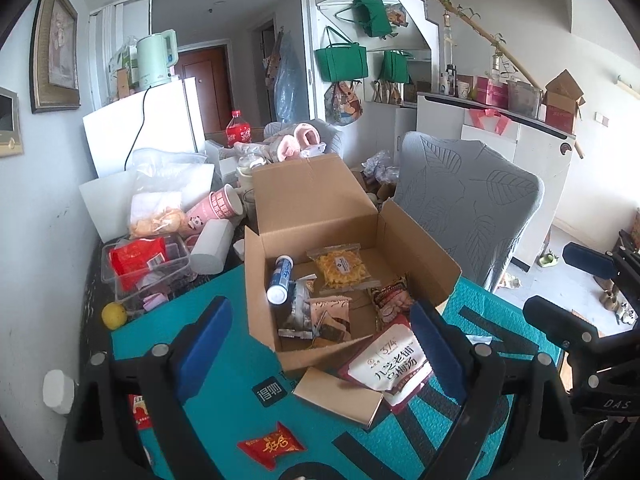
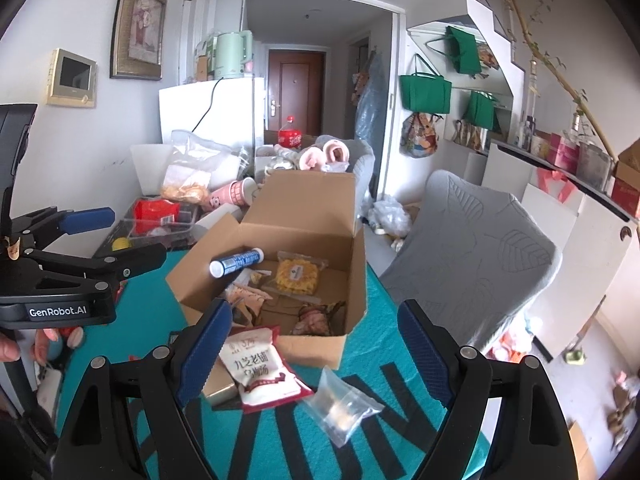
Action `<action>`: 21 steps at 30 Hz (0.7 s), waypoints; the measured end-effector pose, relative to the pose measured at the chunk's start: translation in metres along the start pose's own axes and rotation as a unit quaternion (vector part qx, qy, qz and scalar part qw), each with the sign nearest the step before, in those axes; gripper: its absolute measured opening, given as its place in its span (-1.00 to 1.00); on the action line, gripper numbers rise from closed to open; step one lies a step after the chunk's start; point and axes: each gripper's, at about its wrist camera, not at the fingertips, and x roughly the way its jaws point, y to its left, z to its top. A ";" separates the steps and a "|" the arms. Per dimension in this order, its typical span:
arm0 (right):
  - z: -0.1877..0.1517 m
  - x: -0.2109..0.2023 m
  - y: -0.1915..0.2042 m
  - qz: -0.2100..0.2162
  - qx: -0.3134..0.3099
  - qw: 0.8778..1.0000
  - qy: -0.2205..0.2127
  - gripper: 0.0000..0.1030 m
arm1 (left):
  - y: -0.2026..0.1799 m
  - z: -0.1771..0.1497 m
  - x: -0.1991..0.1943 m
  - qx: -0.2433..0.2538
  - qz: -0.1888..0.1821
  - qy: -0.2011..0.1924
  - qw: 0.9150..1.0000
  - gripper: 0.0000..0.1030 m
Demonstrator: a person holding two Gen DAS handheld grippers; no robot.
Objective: Organize snacks
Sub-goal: 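Withdraw both tools from the box back toward the table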
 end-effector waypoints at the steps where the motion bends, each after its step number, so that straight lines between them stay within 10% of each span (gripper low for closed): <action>1: -0.003 0.000 0.002 0.000 0.001 1.000 0.002 0.67 | 0.002 -0.004 0.001 -0.003 0.004 0.005 1.000 0.78; 21: -0.062 0.014 0.034 0.034 0.019 0.998 0.040 0.67 | 0.028 -0.089 0.009 -0.032 -0.003 0.084 0.996 0.77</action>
